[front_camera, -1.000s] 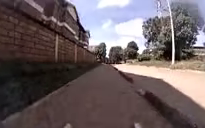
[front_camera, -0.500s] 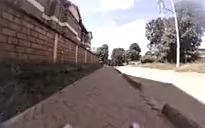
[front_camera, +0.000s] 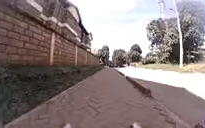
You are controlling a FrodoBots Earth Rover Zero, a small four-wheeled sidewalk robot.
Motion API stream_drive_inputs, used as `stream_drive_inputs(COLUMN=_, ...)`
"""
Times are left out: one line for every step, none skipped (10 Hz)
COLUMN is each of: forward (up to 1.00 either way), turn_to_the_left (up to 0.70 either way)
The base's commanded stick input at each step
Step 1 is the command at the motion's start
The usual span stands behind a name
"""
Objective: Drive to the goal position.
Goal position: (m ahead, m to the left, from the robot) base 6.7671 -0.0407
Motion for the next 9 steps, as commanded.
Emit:
stream_drive_inputs(forward=1.0, turn_to_the_left=0.0)
stream_drive_inputs(forward=1.0, turn_to_the_left=0.0)
stream_drive_inputs(forward=1.0, turn_to_the_left=0.0)
stream_drive_inputs(forward=1.0, turn_to_the_left=0.0)
stream_drive_inputs(forward=1.0, turn_to_the_left=-0.12)
stream_drive_inputs(forward=1.0, turn_to_the_left=-0.29)
stream_drive_inputs(forward=1.0, turn_to_the_left=-0.37)
stream_drive_inputs(forward=1.0, turn_to_the_left=-0.26)
stream_drive_inputs(forward=1.0, turn_to_the_left=-0.06)
